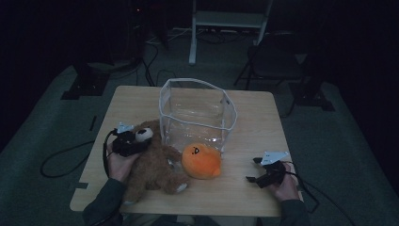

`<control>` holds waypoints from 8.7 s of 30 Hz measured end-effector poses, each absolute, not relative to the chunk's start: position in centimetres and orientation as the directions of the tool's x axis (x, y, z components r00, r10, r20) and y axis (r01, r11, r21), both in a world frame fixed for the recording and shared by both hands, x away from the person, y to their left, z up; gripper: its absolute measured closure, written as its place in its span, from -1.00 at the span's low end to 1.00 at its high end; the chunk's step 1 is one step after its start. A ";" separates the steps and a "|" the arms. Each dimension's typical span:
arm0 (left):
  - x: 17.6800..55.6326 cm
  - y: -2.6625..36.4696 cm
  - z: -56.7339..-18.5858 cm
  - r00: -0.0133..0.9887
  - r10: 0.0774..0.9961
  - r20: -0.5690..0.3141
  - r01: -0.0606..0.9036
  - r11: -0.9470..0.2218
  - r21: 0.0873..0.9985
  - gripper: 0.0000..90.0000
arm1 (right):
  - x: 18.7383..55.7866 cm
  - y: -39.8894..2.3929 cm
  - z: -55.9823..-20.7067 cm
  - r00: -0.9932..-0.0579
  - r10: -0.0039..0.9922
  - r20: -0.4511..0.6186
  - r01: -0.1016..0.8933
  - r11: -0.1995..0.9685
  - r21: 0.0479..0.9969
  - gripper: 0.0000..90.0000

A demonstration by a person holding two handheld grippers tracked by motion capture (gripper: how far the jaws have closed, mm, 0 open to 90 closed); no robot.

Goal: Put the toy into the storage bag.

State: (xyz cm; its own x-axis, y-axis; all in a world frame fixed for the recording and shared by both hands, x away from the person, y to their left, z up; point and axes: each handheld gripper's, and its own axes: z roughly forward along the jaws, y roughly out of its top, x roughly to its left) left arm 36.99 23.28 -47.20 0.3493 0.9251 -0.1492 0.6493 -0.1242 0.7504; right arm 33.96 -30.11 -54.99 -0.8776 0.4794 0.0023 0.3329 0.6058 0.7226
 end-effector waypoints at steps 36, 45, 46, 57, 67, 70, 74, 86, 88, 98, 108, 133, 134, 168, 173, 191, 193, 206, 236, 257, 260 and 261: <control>38.5 24.1 -48.8 0.367 0.893 -0.261 0.696 -0.077 0.714 -0.05 | 34.0 -30.1 -55.0 -0.877 0.481 0.002 0.334 0.606 0.722 -0.75; 37.2 26.1 -47.7 0.412 0.868 -0.278 0.617 -0.041 0.786 0.08 | 34.0 -30.1 -55.0 -0.877 0.481 0.002 0.334 0.606 0.722 -0.75; 37.0 26.4 -47.3 0.417 0.868 -0.269 0.598 -0.039 0.801 0.09 | 34.0 -30.1 -55.0 -0.877 0.481 0.002 0.334 0.606 0.722 -0.75; 35.1 27.4 -44.4 0.488 0.868 -0.090 0.382 -0.120 0.916 0.08 | 34.0 -30.1 -55.0 -0.877 0.481 0.001 0.333 0.606 0.723 -0.75; 34.6 28.5 -43.4 0.496 0.866 -0.067 0.304 -0.101 0.947 0.08 | 33.9 -30.1 -55.0 -0.876 0.482 0.001 0.333 0.605 0.723 -0.75; 34.5 28.7 -43.1 0.493 0.867 -0.068 0.293 -0.092 0.952 0.07 | 33.9 -30.1 -55.0 -0.876 0.482 0.002 0.334 0.605 0.723 -0.75; 34.5 28.9 -42.9 0.493 0.867 -0.076 0.278 -0.074 0.958 0.07 | 33.9 -30.1 -55.0 -0.876 0.482 0.002 0.334 0.605 0.723 -0.75; 34.6 29.2 -41.6 0.491 0.869 -0.061 0.242 -0.069 0.968 0.07 | 33.9 -30.1 -55.0 -0.876 0.482 0.001 0.334 0.605 0.723 -0.75; 34.6 29.2 -41.4 0.491 0.869 -0.061 0.237 -0.066 0.969 0.07 | 33.9 -30.1 -55.0 -0.876 0.482 0.001 0.334 0.605 0.723 -0.75; 34.6 29.4 -40.1 0.492 0.870 -0.045 0.206 -0.066 0.976 0.07 | 33.9 -30.1 -55.0 -0.876 0.482 0.001 0.334 0.605 0.723 -0.75; 34.8 29.8 -38.4 0.491 0.871 -0.016 0.173 -0.079 0.982 0.07 | 33.9 -30.1 -55.0 -0.876 0.483 0.003 0.335 0.604 0.724 -0.75; 35.6 29.1 -35.1 0.539 0.840 0.057 0.143 -0.158 0.977 0.07 | 33.9 -30.1 -55.0 -0.876 0.483 0.001 0.334 0.603 0.724 -0.75; 35.7 29.1 -35.0 0.539 0.840 0.058 0.142 -0.158 0.977 0.07 | 33.9 -30.1 -55.0 -0.876 0.483 0.001 0.334 0.603 0.724 -0.75; 36.2 28.4 -31.1 0.549 0.830 0.100 0.078 -0.170 0.982 0.09 | 33.9 -30.1 -55.0 -0.875 0.484 0.003 0.336 0.604 0.723 -0.75; 36.2 28.2 -30.5 0.553 0.826 0.108 0.065 -0.172 0.983 0.09 | 33.9 -30.1 -55.0 -0.875 0.484 0.003 0.336 0.603 0.723 -0.75; 37.2 26.7 -28.7 0.579 0.808 0.112 0.039 -0.165 0.986 0.09 | 33.9 -30.1 -55.0 -0.875 0.483 0.003 0.336 0.604 0.723 -0.75; 37.3 26.5 -28.4 0.581 0.806 0.113 0.038 -0.165 0.986 0.09 | 33.9 -30.1 -55.0 -0.875 0.484 0.003 0.336 0.604 0.723 -0.75; 37.8 25.8 -26.9 0.592 0.798 0.117 0.015 -0.156 0.988 0.09 | 33.9 -30.1 -55.0 -0.875 0.484 0.003 0.336 0.603 0.723 -0.75; 39.8 23.2 -24.3 0.616 0.778 0.126 -0.004 -0.157 0.988 0.09 | 33.9 -30.1 -55.0 -0.875 0.484 0.003 0.336 0.604 0.723 -0.75; 42.3 20.6 -23.2 0.641 0.759 0.111 -0.018 -0.130 0.991 0.09 | 33.9 -30.1 -55.0 -0.875 0.484 0.003 0.336 0.603 0.723 -0.75; 42.6 20.2 -23.0 0.638 0.762 0.115 -0.023 -0.130 0.991 0.09 | 33.9 -30.1 -55.0 -0.875 0.484 0.003 0.336 0.604 0.723 -0.75; 42.7 20.2 -22.9 0.638 0.762 0.114 -0.024 -0.128 0.991 0.09 | 33.9 -30.1 -55.0 -0.875 0.484 0.003 0.336 0.604 0.723 -0.75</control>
State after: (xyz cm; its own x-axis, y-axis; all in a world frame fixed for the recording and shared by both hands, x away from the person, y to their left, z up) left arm 42.70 20.15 -22.90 0.6380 0.7616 0.1139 -0.0237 -0.1285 0.9914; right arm 33.92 -30.10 -54.98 -0.8752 0.4838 0.0031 0.3363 0.6036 0.7229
